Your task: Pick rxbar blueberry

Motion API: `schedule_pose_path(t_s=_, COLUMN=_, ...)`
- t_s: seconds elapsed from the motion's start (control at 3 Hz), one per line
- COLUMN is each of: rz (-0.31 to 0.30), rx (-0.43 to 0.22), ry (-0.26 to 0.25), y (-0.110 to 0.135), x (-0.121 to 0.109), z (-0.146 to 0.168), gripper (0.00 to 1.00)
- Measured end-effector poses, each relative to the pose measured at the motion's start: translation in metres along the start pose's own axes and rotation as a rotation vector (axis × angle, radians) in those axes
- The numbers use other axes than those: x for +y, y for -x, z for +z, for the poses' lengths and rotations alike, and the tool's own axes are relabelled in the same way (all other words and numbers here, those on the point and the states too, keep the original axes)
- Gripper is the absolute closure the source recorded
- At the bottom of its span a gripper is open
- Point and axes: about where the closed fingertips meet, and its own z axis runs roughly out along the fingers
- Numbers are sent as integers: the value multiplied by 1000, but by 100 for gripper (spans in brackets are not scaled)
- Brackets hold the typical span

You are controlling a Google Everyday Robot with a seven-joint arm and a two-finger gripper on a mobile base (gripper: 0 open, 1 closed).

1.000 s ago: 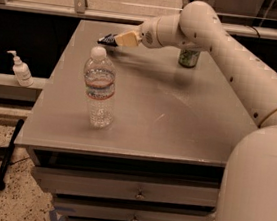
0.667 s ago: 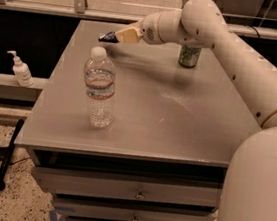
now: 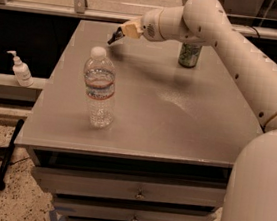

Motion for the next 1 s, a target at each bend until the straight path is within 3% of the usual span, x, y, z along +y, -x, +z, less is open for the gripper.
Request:
schedule_pose_path(t_s=0.67, rz=-62, rx=-98, ry=-7, y=46, x=7, z=-26, gripper=100)
schedule_pose_path(t_s=1.0, rz=-63, rx=-99, ry=5, y=45, x=9, z=-24, gripper=100)
